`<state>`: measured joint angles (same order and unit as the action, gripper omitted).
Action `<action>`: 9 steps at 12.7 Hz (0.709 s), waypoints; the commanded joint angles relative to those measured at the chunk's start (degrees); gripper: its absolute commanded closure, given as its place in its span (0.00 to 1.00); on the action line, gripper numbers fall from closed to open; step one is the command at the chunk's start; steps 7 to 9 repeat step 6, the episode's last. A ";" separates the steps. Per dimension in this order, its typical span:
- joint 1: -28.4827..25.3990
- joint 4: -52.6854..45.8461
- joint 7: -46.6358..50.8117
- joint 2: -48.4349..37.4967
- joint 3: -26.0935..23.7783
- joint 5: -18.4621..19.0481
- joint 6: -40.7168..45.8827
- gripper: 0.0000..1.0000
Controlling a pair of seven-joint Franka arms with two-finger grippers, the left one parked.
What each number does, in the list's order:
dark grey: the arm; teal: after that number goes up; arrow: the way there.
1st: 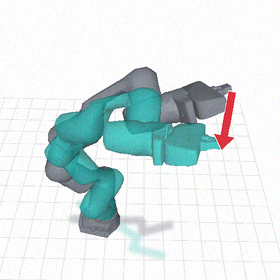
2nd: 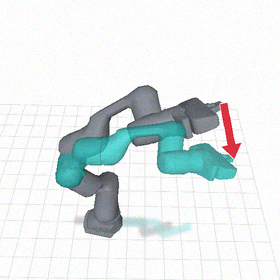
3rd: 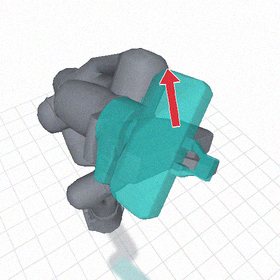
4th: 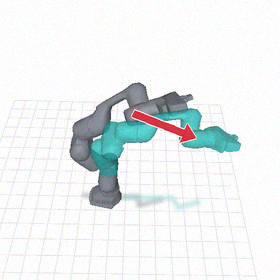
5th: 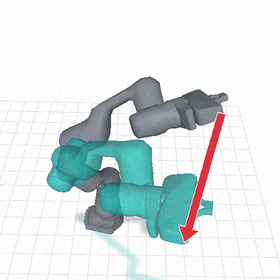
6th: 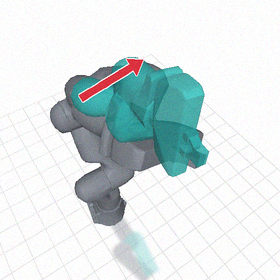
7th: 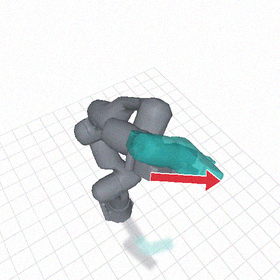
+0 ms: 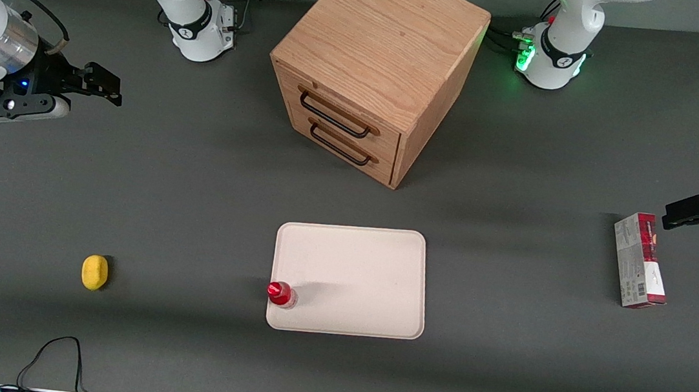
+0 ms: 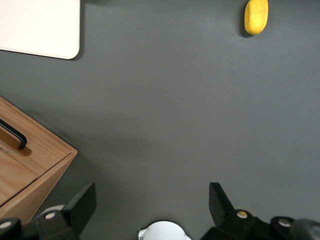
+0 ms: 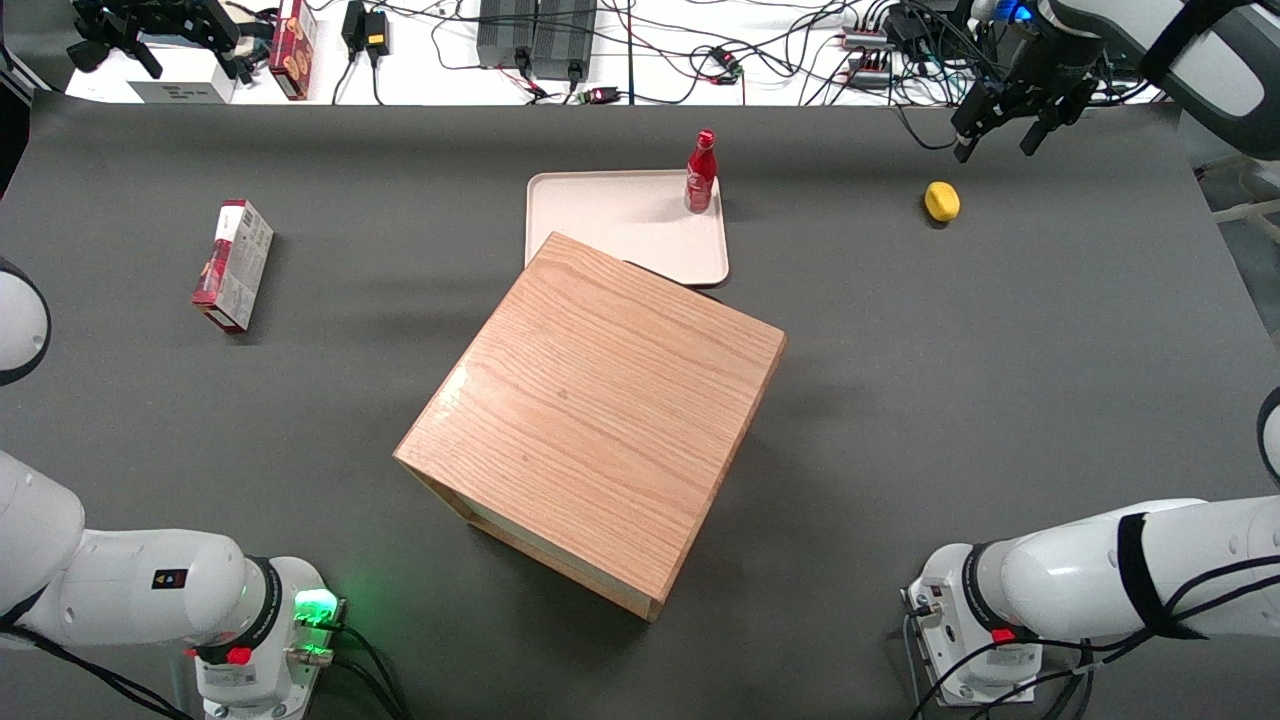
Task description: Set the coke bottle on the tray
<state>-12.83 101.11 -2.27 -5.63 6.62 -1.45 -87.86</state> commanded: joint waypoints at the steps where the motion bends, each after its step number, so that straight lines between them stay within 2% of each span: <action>1: 0.34 -5.38 -1.42 2.99 0.32 -1.36 3.65 0.00; 3: 3.85 -6.18 -1.59 3.26 -2.82 -1.36 4.63 0.00; 9: 4.92 -6.45 -1.59 3.70 -3.46 -1.36 4.63 0.00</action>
